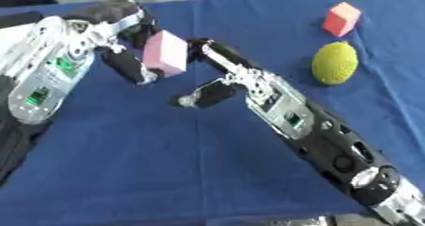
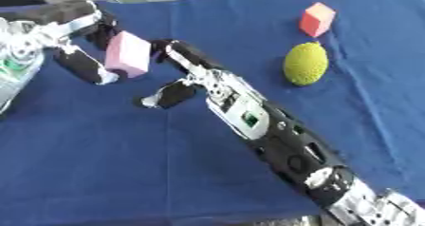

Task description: Pick up the objects with one hand, pass them to the other hand, and then place them into the box on the other side of the table.

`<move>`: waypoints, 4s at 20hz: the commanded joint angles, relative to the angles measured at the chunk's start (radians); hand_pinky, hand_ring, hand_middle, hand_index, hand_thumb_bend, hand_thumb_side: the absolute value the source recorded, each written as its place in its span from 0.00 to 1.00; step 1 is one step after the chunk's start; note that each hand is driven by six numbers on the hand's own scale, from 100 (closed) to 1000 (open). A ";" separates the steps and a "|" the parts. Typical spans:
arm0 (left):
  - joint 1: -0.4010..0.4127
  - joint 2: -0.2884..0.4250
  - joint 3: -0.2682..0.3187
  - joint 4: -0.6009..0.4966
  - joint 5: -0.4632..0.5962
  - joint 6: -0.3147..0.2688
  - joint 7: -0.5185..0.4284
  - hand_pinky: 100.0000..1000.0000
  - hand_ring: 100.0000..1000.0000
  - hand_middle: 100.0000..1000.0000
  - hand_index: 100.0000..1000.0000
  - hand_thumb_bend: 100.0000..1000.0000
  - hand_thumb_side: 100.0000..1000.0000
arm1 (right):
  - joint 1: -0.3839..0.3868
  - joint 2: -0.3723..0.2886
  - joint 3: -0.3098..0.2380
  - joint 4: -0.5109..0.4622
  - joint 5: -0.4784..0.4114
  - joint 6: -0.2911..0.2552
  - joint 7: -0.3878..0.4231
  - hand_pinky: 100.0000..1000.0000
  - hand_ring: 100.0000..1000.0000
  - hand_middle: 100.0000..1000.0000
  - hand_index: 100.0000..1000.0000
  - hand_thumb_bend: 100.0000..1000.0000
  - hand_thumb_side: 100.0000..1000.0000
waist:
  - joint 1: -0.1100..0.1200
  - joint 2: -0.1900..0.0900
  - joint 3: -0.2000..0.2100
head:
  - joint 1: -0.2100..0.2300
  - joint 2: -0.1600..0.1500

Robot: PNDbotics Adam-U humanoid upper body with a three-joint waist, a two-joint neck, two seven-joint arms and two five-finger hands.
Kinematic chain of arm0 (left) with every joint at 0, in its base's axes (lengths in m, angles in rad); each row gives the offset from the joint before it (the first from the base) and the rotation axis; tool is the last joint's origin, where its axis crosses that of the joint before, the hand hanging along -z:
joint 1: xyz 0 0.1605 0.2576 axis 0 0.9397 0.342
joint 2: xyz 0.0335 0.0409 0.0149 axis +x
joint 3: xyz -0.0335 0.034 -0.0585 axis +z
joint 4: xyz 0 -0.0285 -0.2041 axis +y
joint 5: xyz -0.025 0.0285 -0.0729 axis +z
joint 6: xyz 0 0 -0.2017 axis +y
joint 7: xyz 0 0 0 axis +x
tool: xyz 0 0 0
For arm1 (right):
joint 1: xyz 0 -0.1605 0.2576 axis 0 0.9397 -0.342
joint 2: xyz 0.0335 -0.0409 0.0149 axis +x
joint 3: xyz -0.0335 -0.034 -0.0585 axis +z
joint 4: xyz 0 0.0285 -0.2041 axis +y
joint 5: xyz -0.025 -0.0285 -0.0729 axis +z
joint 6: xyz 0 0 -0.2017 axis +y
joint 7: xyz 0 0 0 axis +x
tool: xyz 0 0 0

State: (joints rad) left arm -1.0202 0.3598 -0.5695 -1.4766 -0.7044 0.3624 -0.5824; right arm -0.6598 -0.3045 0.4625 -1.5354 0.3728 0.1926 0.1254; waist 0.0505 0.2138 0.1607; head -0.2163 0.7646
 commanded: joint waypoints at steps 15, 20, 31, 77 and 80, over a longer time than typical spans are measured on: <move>0.030 0.112 0.104 -0.151 0.033 0.043 0.029 0.62 0.46 0.33 0.34 0.11 0.02 | -0.010 -0.016 -0.011 -0.030 -0.009 0.023 -0.025 0.82 0.75 0.76 0.86 0.55 0.19 | -0.003 -0.027 0.001 | 0.001 0.005; 0.056 0.149 0.157 -0.165 0.056 0.073 0.086 0.62 0.45 0.33 0.34 0.08 0.02 | -0.011 -0.020 -0.011 -0.038 -0.018 0.028 -0.028 0.82 0.75 0.76 0.86 0.54 0.20 | -0.006 -0.026 -0.001 | 0.002 0.005; 0.094 0.251 0.239 -0.111 0.090 0.104 0.159 0.63 0.46 0.33 0.34 0.07 0.02 | -0.013 -0.038 -0.018 -0.076 -0.033 0.035 -0.034 0.82 0.75 0.75 0.85 0.54 0.20 | -0.017 -0.018 -0.012 | 0.042 0.005; 0.082 0.332 0.442 0.451 -0.056 0.162 0.345 0.63 0.48 0.34 0.36 0.13 0.02 | -0.070 -0.074 -0.054 -0.206 -0.116 0.056 -0.079 0.82 0.74 0.74 0.85 0.57 0.24 | -0.058 0.025 -0.065 | 0.277 -0.062; 0.071 0.321 0.450 0.494 -0.077 0.160 0.354 0.63 0.49 0.35 0.37 0.16 0.02 | -0.071 -0.074 -0.054 -0.209 -0.117 0.057 -0.079 0.82 0.74 0.74 0.85 0.57 0.24 | -0.060 0.029 -0.070 | 0.282 -0.065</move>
State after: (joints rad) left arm -0.9262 0.6608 -0.1369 -0.9897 -0.7687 0.5229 -0.2369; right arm -0.7129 -0.3589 0.4193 -1.7200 0.2596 0.2479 0.0499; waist -0.0132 0.2595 0.0913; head 0.0606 0.7110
